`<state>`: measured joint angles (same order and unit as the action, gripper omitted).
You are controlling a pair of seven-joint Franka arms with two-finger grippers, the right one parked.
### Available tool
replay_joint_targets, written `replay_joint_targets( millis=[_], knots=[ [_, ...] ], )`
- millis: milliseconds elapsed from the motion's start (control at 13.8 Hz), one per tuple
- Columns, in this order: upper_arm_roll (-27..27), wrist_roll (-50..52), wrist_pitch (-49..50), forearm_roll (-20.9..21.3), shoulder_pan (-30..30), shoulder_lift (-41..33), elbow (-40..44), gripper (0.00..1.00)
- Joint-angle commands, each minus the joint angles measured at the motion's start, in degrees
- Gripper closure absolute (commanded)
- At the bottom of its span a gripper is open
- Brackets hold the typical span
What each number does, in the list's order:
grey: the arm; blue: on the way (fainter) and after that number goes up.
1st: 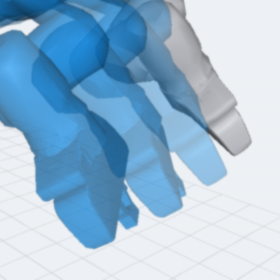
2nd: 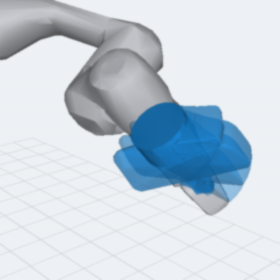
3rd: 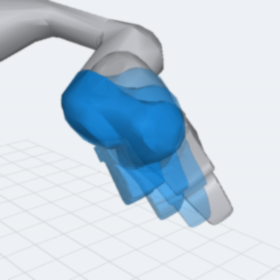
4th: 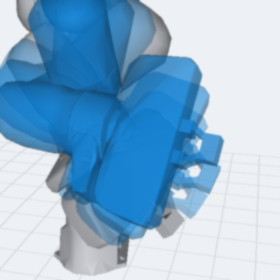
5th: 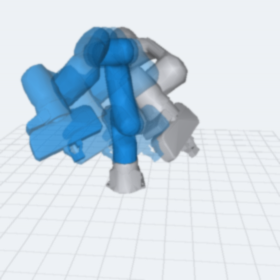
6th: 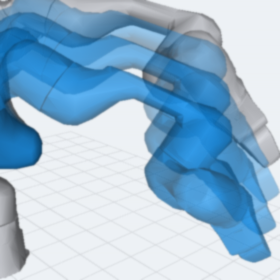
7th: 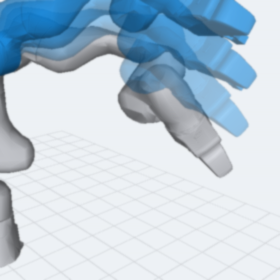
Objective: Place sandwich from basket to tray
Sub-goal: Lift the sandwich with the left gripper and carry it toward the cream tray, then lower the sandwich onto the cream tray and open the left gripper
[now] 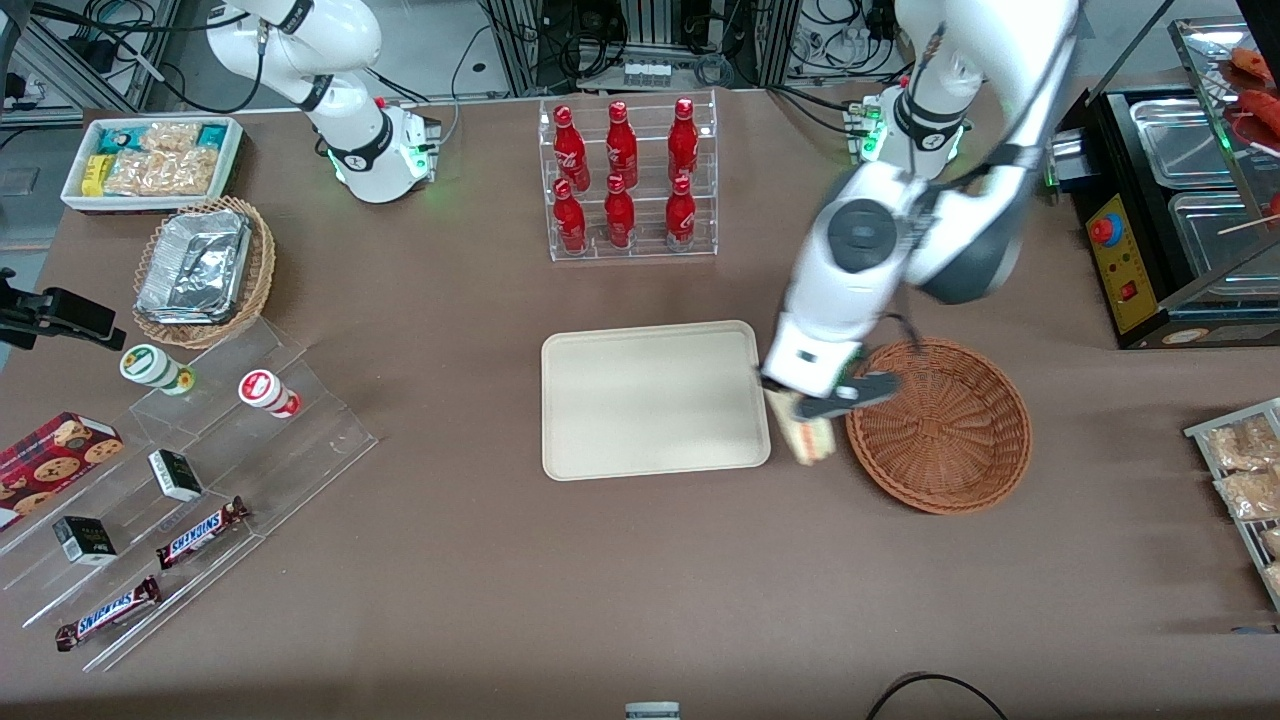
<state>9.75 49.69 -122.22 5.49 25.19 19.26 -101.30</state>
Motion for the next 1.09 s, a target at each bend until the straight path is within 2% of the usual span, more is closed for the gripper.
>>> replay_joint_targets(
  millis=[0, 218, 581, 1016],
  knots=[
    [-0.7, 0.2, 0.4, 0.7, 6.0, 7.4, 8.3, 1.00],
    [-0.7, 1.5, -0.5, 0.8, 11.7, 11.5, 10.1, 1.00],
    [-1.0, 3.7, -3.7, 2.1, 16.6, 19.1, 14.2, 1.00],
    [-1.0, 4.1, -4.5, 2.9, 16.9, 21.6, 14.2, 1.00]
  ],
)
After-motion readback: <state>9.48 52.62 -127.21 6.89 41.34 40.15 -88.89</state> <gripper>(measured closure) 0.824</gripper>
